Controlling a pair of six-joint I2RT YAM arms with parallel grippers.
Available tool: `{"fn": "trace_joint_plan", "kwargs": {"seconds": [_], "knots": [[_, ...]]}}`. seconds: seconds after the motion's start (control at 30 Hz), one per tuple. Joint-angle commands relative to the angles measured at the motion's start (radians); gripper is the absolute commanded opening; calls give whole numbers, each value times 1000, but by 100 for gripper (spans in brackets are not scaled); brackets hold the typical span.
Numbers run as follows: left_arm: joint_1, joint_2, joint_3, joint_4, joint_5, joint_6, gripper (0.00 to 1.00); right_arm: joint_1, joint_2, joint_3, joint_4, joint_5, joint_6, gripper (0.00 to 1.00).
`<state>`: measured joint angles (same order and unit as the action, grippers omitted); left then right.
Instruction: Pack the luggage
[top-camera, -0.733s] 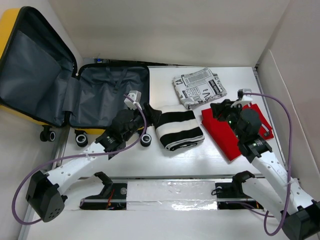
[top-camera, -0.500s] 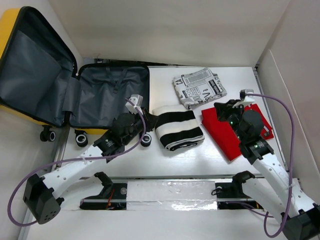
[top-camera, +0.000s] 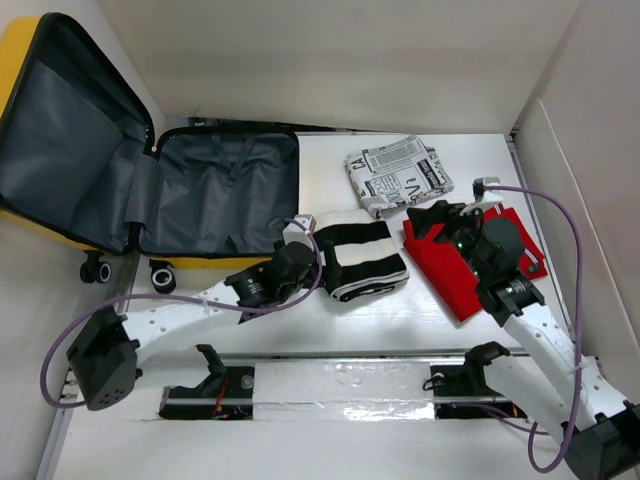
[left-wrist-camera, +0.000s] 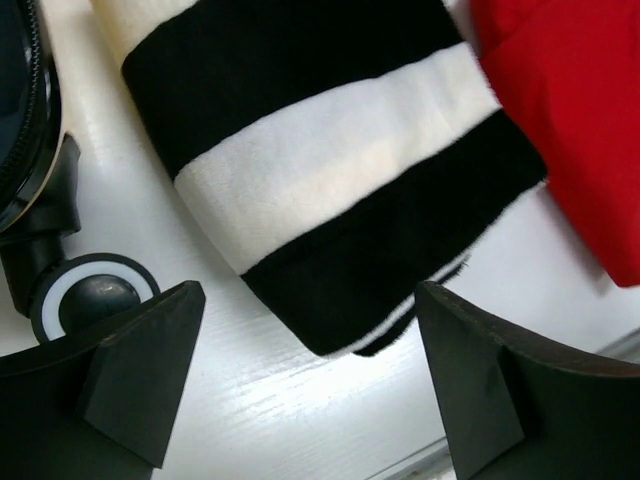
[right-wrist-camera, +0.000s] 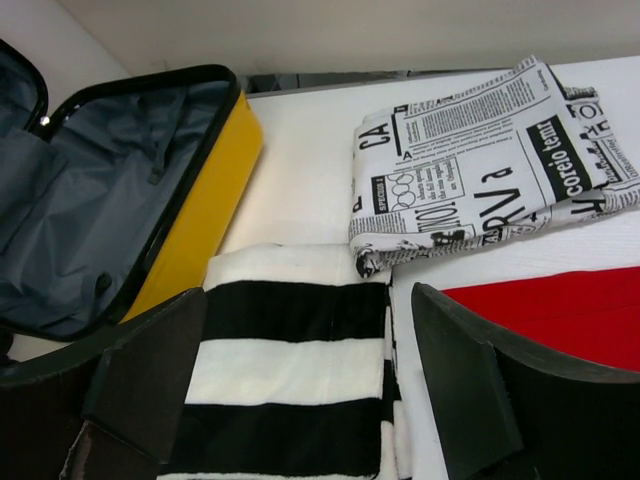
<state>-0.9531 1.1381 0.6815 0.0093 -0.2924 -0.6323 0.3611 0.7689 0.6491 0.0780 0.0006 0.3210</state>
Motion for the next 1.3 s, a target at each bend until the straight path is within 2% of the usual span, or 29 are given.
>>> {"fn": "trace_joint_plan", "kwargs": {"seconds": [0.0, 0.2, 0.3, 0.7, 0.9, 1.1, 1.27], "knots": [[-1, 40, 30, -16, -79, -88, 86, -4, -3, 0, 37, -34, -8, 91], [-1, 136, 55, -25, -132, -216, 94, -4, -11, -8, 52, -66, 0, 94], [13, 201, 72, 32, -122, -256, 96, -4, -3, -5, 55, -94, -3, 96], [62, 413, 130, 142, -140, -317, 96, -4, -5, -6, 60, -162, -7, 99], [108, 564, 150, 196, -48, -357, 96, 6, -22, -14, 63, -171, -11, 99], [142, 618, 139, 253, 19, -366, 97, 6, -2, -17, 75, -183, -11, 99], [142, 572, 82, 274, 39, -351, 97, 6, 9, -19, 91, -179, -13, 99]]}}
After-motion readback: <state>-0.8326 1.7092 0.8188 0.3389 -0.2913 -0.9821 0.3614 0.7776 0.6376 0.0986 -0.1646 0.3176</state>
